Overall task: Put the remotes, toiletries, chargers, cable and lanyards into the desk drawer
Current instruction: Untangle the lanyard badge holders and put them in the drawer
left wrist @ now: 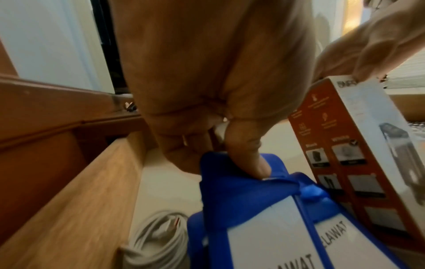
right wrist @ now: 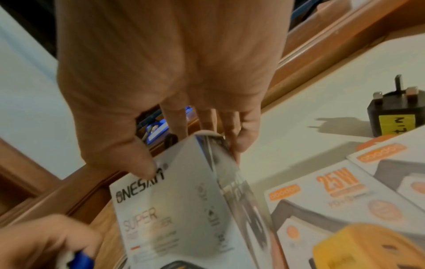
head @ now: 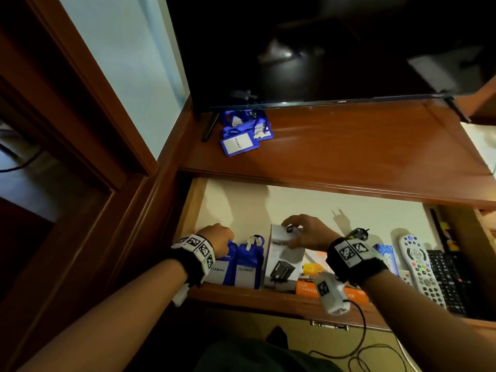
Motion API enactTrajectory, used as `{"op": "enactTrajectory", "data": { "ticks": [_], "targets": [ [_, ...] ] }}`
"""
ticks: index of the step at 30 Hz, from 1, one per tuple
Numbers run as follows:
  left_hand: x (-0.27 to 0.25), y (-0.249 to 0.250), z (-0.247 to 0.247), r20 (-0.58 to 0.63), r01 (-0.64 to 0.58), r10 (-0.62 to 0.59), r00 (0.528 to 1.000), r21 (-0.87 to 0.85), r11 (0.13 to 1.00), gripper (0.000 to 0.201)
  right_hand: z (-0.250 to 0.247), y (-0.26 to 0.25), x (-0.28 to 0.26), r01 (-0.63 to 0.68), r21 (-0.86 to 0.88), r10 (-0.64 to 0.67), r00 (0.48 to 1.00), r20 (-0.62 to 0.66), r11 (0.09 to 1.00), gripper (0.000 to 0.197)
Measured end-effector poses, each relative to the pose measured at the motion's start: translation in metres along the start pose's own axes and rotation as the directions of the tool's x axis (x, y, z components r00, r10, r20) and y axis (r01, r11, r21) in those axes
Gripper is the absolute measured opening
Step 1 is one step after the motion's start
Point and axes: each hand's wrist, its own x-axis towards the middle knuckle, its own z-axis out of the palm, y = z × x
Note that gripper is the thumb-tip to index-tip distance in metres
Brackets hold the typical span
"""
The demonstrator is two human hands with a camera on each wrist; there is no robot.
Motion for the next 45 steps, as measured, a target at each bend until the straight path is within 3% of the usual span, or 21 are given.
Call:
{"op": "enactTrajectory", "data": {
  "ticks": [3, 8, 14, 20, 24, 29, 33, 35, 37, 41, 45],
  "targets": [
    [0.006, -0.001, 0.009, -0.020, 0.026, -0.026, 0.999, -0.035, 0.999, 0.028, 0.001, 0.003, 0.021, -0.030, 0.009, 0.029, 0.997, 0.073, 1.000, 0.041],
    [0.017, -0.001, 0.019, -0.047, 0.050, -0.052, 0.998, -0.046, 0.998, 0.023, 0.012, 0.011, 0.050, -0.132, -0.026, 0.134, 0.984, 0.118, 0.991, 0.033],
    [0.026, -0.005, 0.032, -0.107, 0.152, -0.155, 0.982, -0.029, 0.988, 0.027, 0.027, 0.017, 0.060, -0.163, -0.118, 0.178, 0.975, 0.131, 0.980, 0.041],
    [0.028, -0.007, 0.037, -0.186, 0.150, -0.182, 0.965, -0.172, 0.974, 0.052, 0.029, 0.021, 0.057, -0.122, -0.232, 0.156, 0.978, 0.135, 0.965, 0.046],
    [0.026, -0.009, 0.041, -0.223, 0.139, -0.188, 0.957, -0.220, 0.965, 0.058, 0.001, -0.005, 0.055, 0.041, -0.160, -0.042, 0.999, -0.003, 0.986, 0.023],
    [0.026, -0.015, 0.040, -0.177, 0.137, -0.194, 0.965, -0.290, 0.947, 0.060, -0.052, -0.059, 0.086, 0.198, 0.049, -0.170, 0.923, -0.345, 0.979, 0.017],
    [0.027, -0.021, 0.037, -0.134, 0.089, -0.137, 0.981, -0.312, 0.946, 0.058, -0.074, -0.084, 0.135, 0.075, 0.160, -0.002, 0.912, -0.410, 0.984, 0.015],
    [0.028, -0.026, 0.031, -0.111, 0.055, -0.105, 0.988, -0.378, 0.924, 0.057, -0.073, -0.090, 0.165, 0.001, 0.180, 0.069, 0.922, -0.382, 0.984, 0.028],
    [0.029, -0.031, 0.022, -0.108, 0.022, -0.081, 0.991, -0.465, 0.885, 0.054, -0.067, -0.094, 0.192, -0.113, 0.181, 0.176, 0.907, -0.383, 0.977, 0.058],
    [0.035, -0.045, 0.002, -0.165, -0.024, -0.094, 0.982, -0.599, 0.800, 0.040, -0.060, -0.117, 0.212, -0.356, 0.244, 0.428, 0.813, -0.394, 0.902, 0.097],
    [0.041, -0.055, -0.014, -0.243, -0.061, -0.191, 0.951, -0.754, 0.653, 0.025, -0.051, -0.137, 0.223, -0.459, 0.219, 0.506, 0.728, -0.464, 0.861, 0.109]
  ]
}}
